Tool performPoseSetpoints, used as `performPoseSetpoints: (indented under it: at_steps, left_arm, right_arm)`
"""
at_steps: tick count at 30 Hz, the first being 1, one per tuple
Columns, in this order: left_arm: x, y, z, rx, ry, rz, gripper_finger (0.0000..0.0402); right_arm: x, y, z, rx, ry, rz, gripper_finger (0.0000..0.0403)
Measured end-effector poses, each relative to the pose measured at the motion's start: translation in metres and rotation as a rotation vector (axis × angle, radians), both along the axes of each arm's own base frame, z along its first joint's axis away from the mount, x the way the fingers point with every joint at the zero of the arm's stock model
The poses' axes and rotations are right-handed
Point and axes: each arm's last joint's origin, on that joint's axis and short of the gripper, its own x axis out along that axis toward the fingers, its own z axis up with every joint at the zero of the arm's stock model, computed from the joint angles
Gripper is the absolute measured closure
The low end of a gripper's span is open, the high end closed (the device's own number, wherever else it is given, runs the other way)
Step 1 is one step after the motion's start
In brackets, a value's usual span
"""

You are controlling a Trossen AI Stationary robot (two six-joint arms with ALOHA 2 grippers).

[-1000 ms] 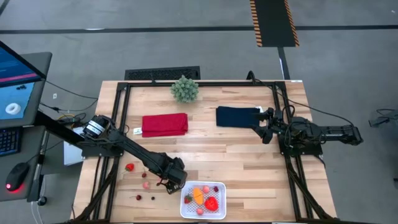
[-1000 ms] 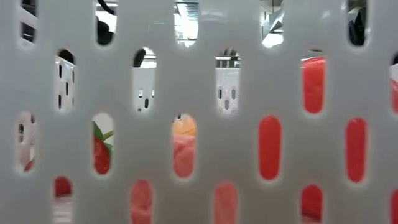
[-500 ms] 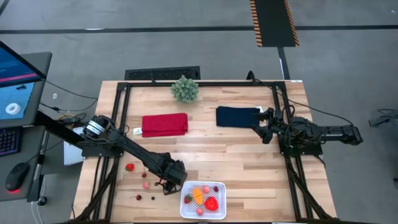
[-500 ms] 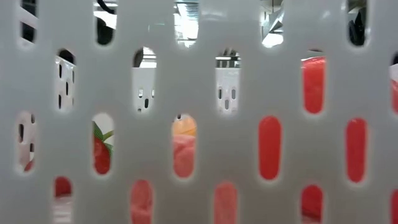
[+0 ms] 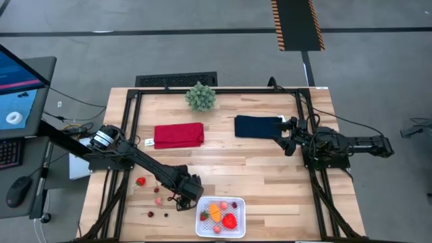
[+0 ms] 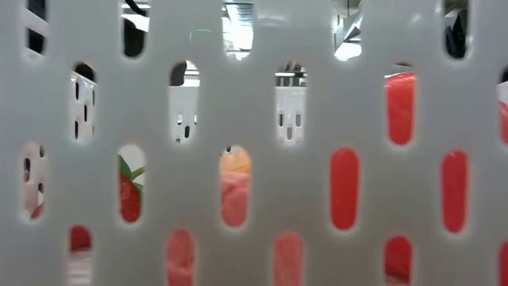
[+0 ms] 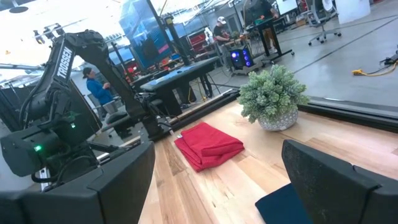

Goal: Pick and placing Produce into tupperware
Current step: Put the top blueberry into the white bin

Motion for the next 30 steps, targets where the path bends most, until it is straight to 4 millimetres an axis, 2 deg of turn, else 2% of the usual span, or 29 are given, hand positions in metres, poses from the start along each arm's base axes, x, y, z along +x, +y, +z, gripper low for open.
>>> performPoseSetpoints:
  at_steps: [15, 30]
  left_arm:
    - [0.0003, 0.001, 0.0, 0.009, -0.003, -0.029, 0.0193]
    - [0.0005, 0.0016, 0.0, 0.009, -0.002, -0.025, 0.0282]
  right_arm:
    - [0.0, 0.0, 0.0, 0.0, 0.0, 0.0, 0.0029]
    - [0.0, 0.0, 0.0, 0.0, 0.0, 0.001, 0.0029]
